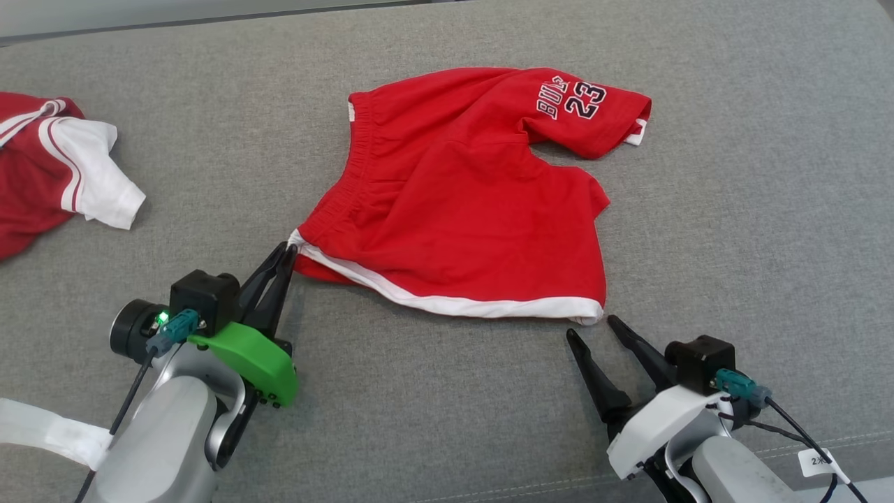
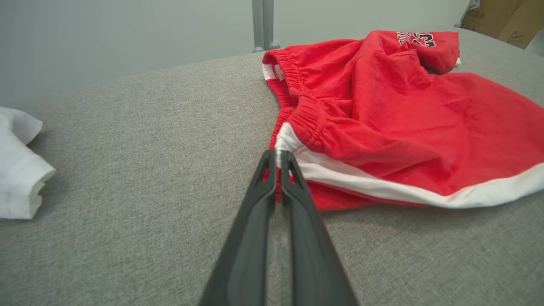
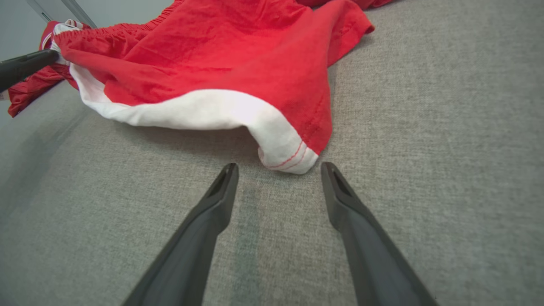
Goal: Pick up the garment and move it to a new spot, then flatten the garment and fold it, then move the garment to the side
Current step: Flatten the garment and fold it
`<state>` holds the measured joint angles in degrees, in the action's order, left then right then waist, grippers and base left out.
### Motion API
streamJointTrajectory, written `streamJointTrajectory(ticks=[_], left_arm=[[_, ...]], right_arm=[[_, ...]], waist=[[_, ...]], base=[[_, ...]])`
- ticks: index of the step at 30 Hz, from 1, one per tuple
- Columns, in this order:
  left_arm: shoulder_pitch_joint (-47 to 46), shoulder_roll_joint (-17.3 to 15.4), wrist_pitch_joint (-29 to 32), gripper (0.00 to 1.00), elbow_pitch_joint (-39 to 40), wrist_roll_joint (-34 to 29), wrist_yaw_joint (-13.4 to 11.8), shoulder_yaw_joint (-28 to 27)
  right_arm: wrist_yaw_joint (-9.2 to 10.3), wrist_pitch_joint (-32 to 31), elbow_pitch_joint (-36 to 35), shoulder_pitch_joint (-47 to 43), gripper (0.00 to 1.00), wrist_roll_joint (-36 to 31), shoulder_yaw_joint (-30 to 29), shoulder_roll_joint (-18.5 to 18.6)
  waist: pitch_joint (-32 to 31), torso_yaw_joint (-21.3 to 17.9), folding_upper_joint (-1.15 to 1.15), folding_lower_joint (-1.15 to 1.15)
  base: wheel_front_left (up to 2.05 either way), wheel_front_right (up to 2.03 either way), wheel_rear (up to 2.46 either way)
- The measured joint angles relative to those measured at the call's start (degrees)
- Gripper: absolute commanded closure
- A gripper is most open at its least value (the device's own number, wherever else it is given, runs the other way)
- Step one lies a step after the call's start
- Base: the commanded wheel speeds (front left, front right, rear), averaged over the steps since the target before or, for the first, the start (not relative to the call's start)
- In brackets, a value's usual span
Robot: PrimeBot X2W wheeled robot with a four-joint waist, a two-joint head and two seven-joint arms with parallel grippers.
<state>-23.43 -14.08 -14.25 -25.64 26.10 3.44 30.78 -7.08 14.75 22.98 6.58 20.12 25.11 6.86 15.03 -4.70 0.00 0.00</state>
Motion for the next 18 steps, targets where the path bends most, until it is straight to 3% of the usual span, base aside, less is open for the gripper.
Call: streamJointTrajectory(ticks=[10, 13, 16, 18], left_arm=[[1.1, 0.2, 0.0, 1.00, 0.5, 0.0, -0.5, -0.8], [1.2, 0.3, 0.0, 1.00, 0.7, 0.0, -0.5, -0.8], [1.2, 0.4, 0.0, 1.00, 1.1, 0.0, -0.5, -0.9], [1.2, 0.5, 0.0, 1.00, 1.8, 0.0, -0.5, -1.2]], right_arm=[[0.00, 0.0, 2.3, 2.8, 0.01, 1.3, 0.9, -0.1], [0.00, 0.0, 2.9, 3.3, 0.54, 1.6, 1.6, -0.2], [0.00, 0.0, 2.7, 3.6, 0.71, 1.6, 1.8, -0.1], [0.00, 0.0, 2.0, 3.6, 0.94, 1.6, 1.4, 0.2]], waist=[[0.3, 0.6, 0.00, 0.00], [0.4, 0.9, 0.00, 0.00], [0.5, 1.2, 0.00, 0.00], [0.5, 1.3, 0.00, 0.00]], base=[[0.00, 0.00, 0.00], [0.00, 0.00, 0.00], [0.00, 0.00, 0.00], [0.00, 0.00, 0.00]])
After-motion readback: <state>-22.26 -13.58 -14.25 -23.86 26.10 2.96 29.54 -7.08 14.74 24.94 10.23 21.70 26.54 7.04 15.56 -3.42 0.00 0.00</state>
